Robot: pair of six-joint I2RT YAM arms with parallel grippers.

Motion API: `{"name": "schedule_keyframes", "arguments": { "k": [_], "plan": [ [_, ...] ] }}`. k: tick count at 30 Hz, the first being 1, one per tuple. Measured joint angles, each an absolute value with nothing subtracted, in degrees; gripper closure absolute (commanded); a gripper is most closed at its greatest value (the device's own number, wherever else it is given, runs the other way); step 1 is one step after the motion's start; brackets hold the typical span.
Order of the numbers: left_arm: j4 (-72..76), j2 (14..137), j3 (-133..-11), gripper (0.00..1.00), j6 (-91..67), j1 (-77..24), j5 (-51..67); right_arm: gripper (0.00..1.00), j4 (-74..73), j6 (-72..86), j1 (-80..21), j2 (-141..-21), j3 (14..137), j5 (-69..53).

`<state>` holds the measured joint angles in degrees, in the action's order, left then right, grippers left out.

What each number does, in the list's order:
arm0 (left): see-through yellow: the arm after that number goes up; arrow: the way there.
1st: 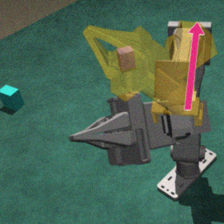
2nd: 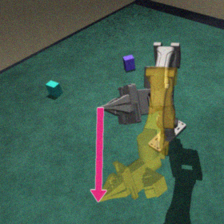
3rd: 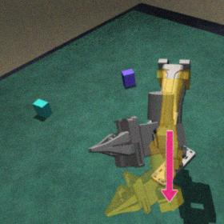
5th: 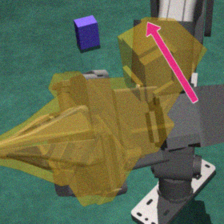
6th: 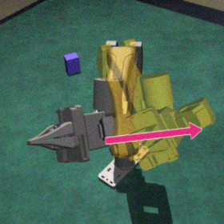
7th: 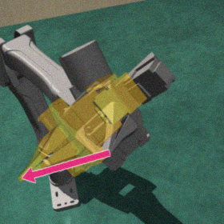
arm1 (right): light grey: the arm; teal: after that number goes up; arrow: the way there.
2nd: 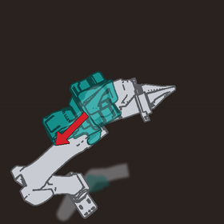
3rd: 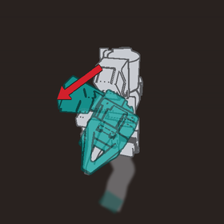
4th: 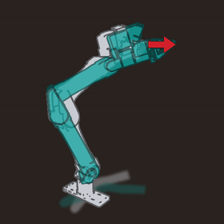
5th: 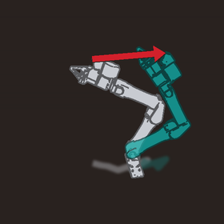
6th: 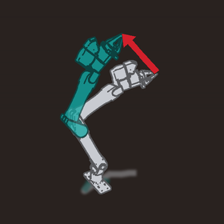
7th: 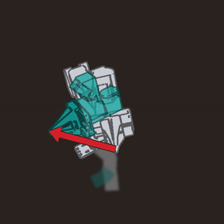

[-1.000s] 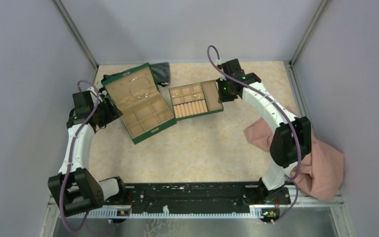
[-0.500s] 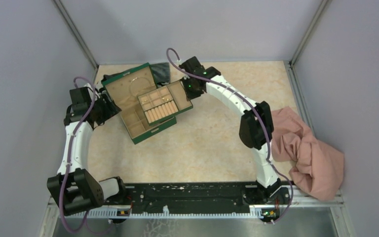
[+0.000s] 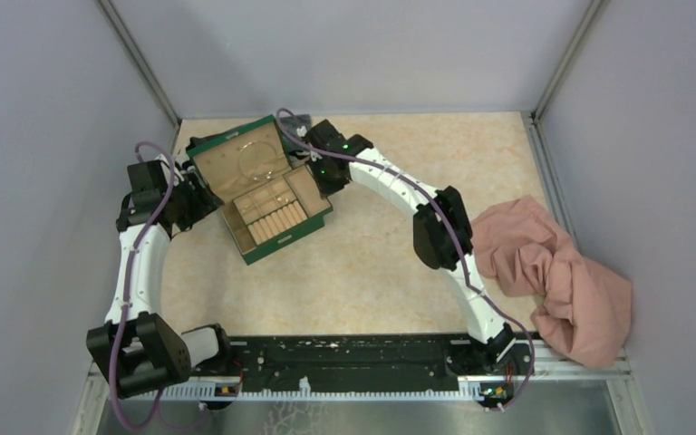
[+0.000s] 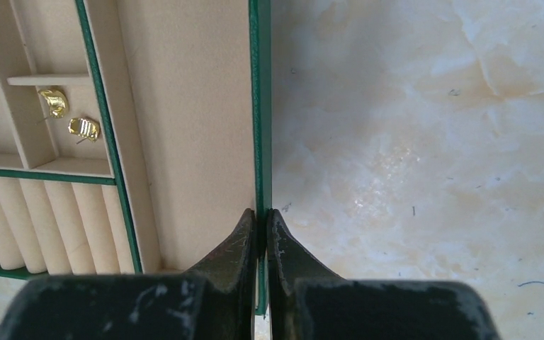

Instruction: Organize the mixed jewelry

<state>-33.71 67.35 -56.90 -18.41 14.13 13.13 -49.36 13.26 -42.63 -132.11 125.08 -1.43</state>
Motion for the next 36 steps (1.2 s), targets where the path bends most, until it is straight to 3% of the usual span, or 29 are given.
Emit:
{"name": "schedule_keyframes", "arguments": {
  "k": [36],
  "plan": [
    [-34.8, 67.1, -56.9, 0.29, -18.5, 14.1, 16.2, 1.00, -48.1, 16.3, -46.9, -139.5, 134.0, 1.6]
  ]
}}
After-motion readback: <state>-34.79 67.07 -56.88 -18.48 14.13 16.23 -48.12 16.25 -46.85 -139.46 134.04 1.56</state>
